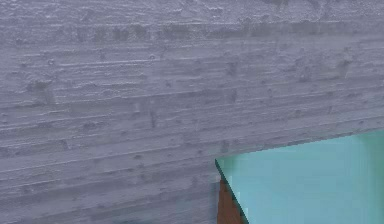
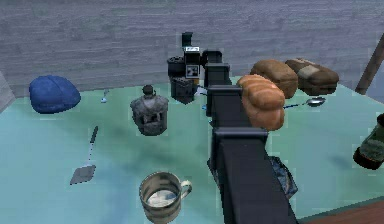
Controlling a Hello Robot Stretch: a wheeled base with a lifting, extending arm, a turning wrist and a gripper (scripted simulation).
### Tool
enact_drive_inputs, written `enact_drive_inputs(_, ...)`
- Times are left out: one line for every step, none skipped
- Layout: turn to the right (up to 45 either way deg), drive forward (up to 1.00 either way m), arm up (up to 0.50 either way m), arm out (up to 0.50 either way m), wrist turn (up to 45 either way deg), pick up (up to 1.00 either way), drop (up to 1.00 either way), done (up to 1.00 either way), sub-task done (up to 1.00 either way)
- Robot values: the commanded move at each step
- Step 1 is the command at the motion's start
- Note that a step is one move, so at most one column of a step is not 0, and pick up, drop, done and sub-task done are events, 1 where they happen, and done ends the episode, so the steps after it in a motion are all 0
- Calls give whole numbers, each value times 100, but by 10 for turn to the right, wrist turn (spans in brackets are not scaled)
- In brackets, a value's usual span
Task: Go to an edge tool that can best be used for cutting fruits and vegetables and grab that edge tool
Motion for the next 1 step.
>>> enact_drive_inputs(0, 0, 0, 0, 180, 0, 0, 0, 0)
